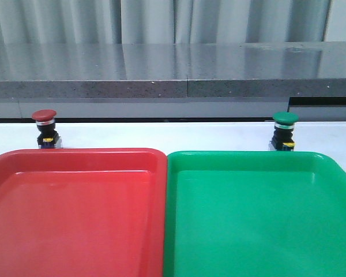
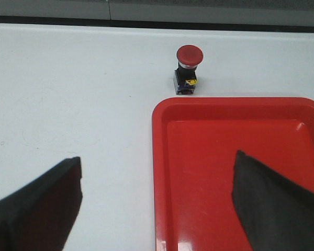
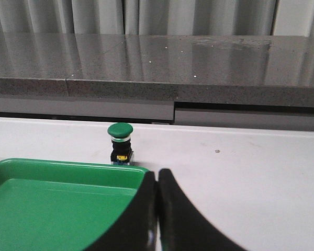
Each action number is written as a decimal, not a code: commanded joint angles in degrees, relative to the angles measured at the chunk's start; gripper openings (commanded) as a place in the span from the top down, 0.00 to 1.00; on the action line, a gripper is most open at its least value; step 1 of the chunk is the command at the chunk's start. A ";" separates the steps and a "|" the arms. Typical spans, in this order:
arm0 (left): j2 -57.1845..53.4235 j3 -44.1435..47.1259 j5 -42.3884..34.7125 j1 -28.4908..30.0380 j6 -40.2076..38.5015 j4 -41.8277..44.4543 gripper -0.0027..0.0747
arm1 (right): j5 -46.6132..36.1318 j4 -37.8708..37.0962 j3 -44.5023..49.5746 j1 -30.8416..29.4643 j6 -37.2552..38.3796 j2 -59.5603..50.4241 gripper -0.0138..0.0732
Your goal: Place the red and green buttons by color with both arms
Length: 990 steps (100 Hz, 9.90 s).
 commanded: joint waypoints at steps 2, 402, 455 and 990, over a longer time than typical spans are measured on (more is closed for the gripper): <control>0.10 -2.03 -3.99 0.16 -0.73 -1.29 0.14 | -5.06 0.06 -0.80 0.17 -0.09 -0.15 0.92; 46.46 -15.26 -21.53 -16.79 -0.77 -13.64 0.81 | -5.06 0.06 -0.80 0.17 -0.09 -0.15 0.92; 49.84 -15.26 -21.48 -18.94 -0.77 -13.64 0.81 | -5.06 0.06 -0.80 0.17 -0.09 -0.15 0.92; -41.46 39.68 -35.29 -1.48 -0.33 0.63 0.99 | -5.06 0.06 -0.80 0.17 -0.09 -0.15 0.92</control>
